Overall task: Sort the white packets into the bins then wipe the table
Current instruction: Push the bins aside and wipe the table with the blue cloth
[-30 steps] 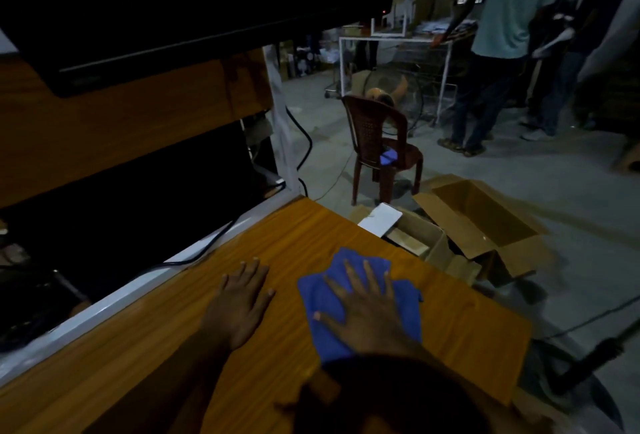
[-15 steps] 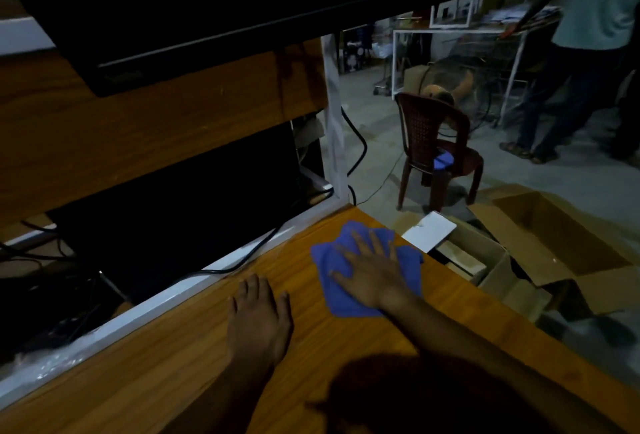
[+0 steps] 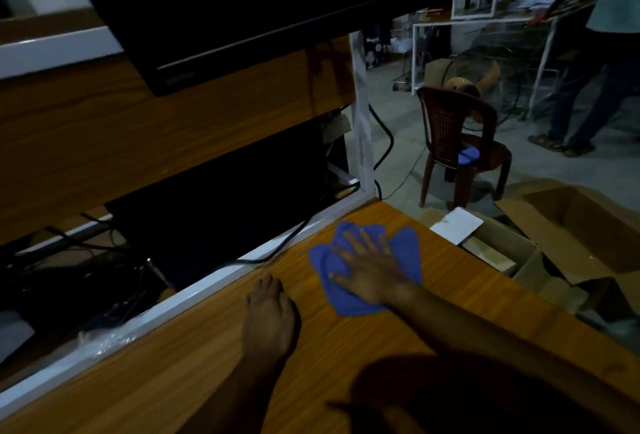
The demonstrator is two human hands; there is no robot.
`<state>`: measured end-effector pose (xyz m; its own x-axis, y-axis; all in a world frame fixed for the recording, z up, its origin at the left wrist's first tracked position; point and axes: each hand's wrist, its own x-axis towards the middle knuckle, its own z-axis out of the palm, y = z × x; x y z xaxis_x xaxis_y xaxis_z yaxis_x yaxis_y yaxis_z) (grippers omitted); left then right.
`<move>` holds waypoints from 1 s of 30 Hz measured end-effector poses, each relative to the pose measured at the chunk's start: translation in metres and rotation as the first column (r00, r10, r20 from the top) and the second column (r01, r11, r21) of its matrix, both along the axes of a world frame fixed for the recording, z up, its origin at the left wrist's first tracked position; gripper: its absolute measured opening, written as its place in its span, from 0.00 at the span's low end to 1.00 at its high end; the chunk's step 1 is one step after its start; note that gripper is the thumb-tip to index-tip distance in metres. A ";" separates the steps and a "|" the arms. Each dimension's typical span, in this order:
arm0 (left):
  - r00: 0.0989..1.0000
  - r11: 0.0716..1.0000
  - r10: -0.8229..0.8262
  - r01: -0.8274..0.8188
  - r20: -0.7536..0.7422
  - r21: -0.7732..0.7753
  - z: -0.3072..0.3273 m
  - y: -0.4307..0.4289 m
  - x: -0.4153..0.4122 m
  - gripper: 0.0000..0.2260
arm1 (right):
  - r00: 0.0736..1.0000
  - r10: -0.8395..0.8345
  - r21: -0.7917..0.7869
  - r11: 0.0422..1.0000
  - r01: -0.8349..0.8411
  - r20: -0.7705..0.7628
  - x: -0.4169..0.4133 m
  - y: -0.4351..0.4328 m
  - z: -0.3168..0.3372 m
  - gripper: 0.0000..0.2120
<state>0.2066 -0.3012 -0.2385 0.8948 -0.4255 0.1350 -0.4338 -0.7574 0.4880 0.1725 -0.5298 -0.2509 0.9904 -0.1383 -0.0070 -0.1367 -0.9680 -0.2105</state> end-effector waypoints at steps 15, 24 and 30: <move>0.984 0.965 0.145 -0.164 0.107 0.206 -0.006 0.109 0.017 0.26 | 0.999 -0.052 0.007 0.999 0.052 -0.011 0.016 0.134 0.007 0.46; 0.997 0.972 -0.071 0.060 0.037 0.229 -0.005 0.142 0.024 0.30 | 0.914 -0.403 0.036 0.914 0.405 -0.042 0.025 0.091 0.008 0.35; 0.994 0.987 -0.075 0.062 0.084 0.146 -0.005 0.142 0.023 0.26 | 0.993 -0.114 0.010 0.993 0.114 -0.015 0.019 0.178 0.005 0.35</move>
<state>0.2296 -0.1588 -0.2438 0.8499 -0.5063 0.1460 -0.5241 -0.7834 0.3342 0.1913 -0.3517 -0.2455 0.9680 -0.2499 -0.0234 -0.2489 -0.9438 -0.2177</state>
